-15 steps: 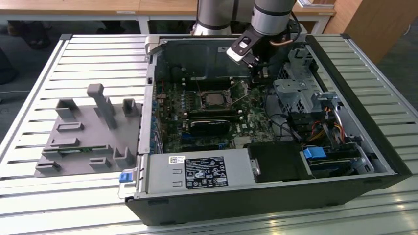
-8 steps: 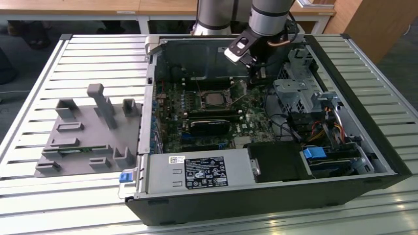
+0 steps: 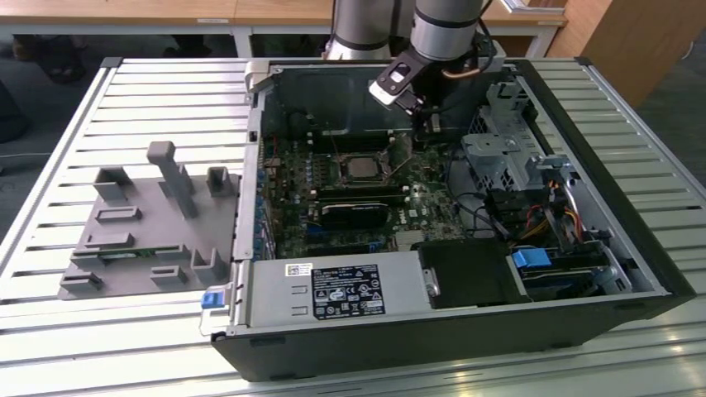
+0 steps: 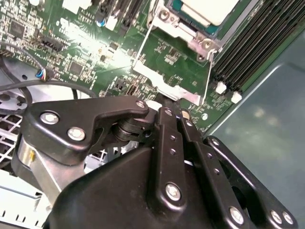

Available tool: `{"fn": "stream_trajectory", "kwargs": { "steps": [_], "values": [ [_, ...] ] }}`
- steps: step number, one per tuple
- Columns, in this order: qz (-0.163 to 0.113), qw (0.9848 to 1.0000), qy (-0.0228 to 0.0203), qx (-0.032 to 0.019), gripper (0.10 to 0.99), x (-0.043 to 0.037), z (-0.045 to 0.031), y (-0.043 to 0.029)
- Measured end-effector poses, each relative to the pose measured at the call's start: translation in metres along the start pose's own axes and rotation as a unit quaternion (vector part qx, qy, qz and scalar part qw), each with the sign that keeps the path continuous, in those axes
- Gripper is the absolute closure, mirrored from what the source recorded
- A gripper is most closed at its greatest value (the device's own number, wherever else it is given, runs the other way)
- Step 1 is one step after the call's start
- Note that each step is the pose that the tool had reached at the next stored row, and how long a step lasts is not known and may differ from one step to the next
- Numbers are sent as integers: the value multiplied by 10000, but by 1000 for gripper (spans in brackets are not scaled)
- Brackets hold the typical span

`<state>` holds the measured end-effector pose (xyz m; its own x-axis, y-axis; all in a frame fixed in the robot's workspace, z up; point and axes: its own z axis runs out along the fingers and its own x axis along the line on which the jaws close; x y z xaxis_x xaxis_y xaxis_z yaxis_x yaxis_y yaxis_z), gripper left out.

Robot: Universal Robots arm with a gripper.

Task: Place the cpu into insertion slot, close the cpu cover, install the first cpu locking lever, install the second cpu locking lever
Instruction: 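Close the cpu cover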

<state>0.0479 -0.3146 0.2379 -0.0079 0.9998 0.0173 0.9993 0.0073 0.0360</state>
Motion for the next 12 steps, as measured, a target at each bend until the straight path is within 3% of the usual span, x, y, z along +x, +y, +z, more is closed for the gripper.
{"fn": "stream_trajectory", "kwargs": {
  "steps": [12],
  "values": [
    [0,10000,1,0,980,1,1,-173]
  ]
}}
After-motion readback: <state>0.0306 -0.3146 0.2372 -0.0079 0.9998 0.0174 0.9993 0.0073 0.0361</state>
